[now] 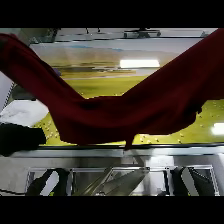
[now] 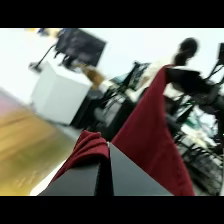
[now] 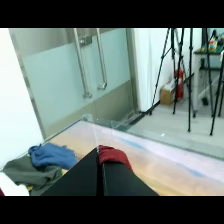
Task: Fold the shirts.
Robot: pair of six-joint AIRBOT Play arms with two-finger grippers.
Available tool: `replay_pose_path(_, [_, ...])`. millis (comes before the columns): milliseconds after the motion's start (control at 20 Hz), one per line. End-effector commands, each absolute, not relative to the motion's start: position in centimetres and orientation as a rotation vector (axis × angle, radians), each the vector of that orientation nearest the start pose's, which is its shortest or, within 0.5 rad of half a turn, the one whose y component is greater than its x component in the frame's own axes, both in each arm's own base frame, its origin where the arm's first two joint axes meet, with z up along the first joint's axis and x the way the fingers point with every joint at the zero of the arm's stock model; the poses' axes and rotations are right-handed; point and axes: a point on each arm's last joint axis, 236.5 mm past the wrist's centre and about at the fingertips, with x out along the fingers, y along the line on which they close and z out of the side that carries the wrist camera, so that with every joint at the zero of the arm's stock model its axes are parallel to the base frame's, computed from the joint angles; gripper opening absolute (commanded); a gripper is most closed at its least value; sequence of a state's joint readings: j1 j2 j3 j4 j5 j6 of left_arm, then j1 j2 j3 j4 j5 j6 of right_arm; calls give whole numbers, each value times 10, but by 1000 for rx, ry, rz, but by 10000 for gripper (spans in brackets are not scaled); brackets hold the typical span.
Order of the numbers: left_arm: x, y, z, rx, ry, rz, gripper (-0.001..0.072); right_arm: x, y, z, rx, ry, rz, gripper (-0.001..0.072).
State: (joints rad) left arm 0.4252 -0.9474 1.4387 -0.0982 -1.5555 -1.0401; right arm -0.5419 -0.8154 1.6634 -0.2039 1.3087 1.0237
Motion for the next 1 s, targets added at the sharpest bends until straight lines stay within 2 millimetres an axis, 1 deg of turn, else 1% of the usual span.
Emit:
replay_pose_path(0, [318,-139,342,-564,458,-1015,26,310,101,433,267,159,777,22])
replay_pose_path(50, [336,-144,308,-591,545,-987,26,334,102,404,293,240,778,22])
replay_pose_path(100, [355,-146,270,-609,629,-943,26,362,104,364,301,342,762,22])
replay_pose_path(150, [375,-149,231,-616,702,-887,26,389,102,322,296,439,727,22])
replay_pose_path(200, [398,-148,187,-611,762,-815,26,418,101,276,278,535,680,22])
replay_pose_path(250, [421,-146,146,-614,803,-739,26,444,97,234,256,608,629,22])
replay_pose_path(300, [442,-145,111,-628,825,-680,26,470,92,192,233,670,580,22])
replay_pose_path(350, [462,-144,77,-624,843,-635,26,493,88,161,237,699,538,22])
replay_pose_path(400, [479,-143,50,-612,859,-606,30,518,83,132,278,710,495,23])
replay_pose_path(450, [493,-144,27,-608,884,-597,177,536,78,108,343,723,454,119])
replay_pose_path(500, [505,-145,12,-616,904,-599,402,550,72,87,437,741,414,453])
replay_pose_path(550, [514,-145,3,-622,920,-613,650,557,67,70,523,768,389,550])
replay_pose_path(600, [521,-144,1,-634,937,-642,720,556,60,61,568,793,378,549])
replay_pose_path(650, [523,-140,5,-637,947,-680,719,551,49,56,572,820,376,522])
replay_pose_path(700, [525,-132,12,-643,953,-718,718,542,39,54,576,850,382,445])
replay_pose_path(750, [523,-125,18,-649,963,-750,718,527,28,53,574,891,408,411])
replay_pose_path(800, [519,-118,25,-659,975,-780,717,510,18,52,580,945,432,411])
replay_pose_path(850, [513,-110,28,-680,1001,-787,717,489,10,46,593,1018,456,410])
replay_pose_path(900, [503,-103,26,-689,1048,-786,716,469,5,37,623,1099,467,395])
replay_pose_path(950, [490,-97,16,-680,1113,-775,716,445,2,26,651,1188,480,391])
